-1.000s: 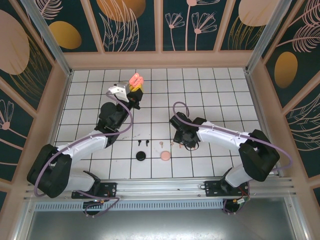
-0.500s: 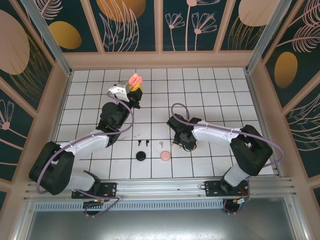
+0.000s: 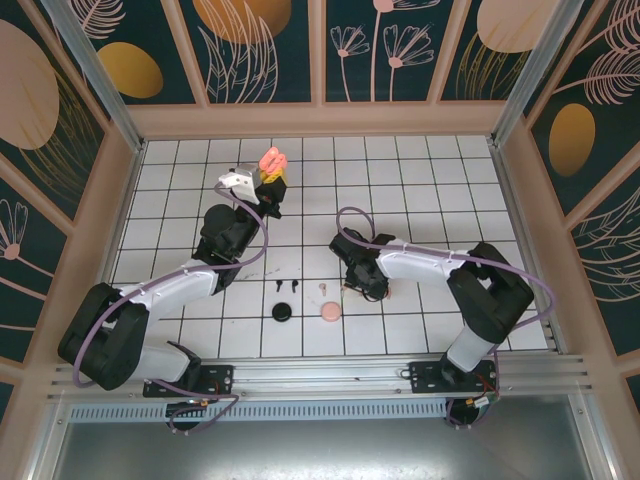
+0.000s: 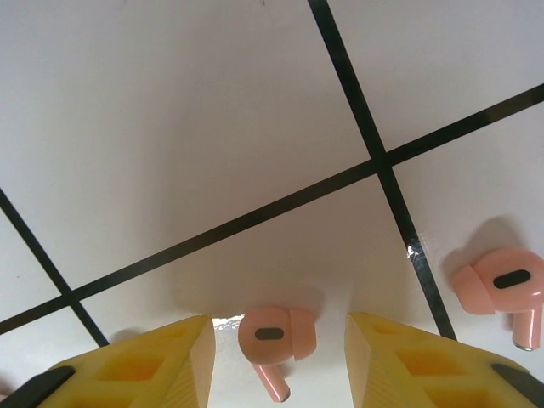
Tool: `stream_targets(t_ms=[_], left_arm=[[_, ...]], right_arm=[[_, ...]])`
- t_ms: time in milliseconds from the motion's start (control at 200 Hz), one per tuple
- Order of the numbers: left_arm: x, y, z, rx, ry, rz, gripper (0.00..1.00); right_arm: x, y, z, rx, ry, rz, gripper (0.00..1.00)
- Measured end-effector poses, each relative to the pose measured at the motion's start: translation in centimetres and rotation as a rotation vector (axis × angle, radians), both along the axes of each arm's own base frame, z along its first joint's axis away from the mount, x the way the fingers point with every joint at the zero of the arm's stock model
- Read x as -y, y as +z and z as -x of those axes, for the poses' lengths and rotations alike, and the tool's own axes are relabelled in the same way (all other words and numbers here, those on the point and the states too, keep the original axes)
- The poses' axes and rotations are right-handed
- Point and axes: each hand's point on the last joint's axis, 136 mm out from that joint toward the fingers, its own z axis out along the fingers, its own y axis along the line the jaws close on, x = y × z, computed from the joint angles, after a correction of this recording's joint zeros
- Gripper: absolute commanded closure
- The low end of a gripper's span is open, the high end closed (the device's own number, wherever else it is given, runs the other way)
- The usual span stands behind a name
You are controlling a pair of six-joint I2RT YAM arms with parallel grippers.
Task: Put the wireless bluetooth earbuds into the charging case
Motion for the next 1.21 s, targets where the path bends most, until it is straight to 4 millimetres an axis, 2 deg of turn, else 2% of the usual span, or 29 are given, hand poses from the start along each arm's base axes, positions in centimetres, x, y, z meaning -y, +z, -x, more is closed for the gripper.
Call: stream_targets(t_ms=[555, 1066, 1206], left_arm=[[0.22, 0.03, 0.08, 0.001, -0.013, -0.002, 1.0], [0.91, 0.09, 0.25, -0.004, -0.052, -0.014, 1.0], [0.98, 0.05, 0.27, -0.006, -0.056, -0.016, 1.0]], right_arm=[[-0.05, -0.56, -0.03, -0.007, 0.0, 0.008, 0.64], [0.05, -0.69, -0.08, -0.007, 0.008, 0.017, 0.64], [0.06, -0.69, -0.14, -0.004, 0.02, 0.024, 0.67]])
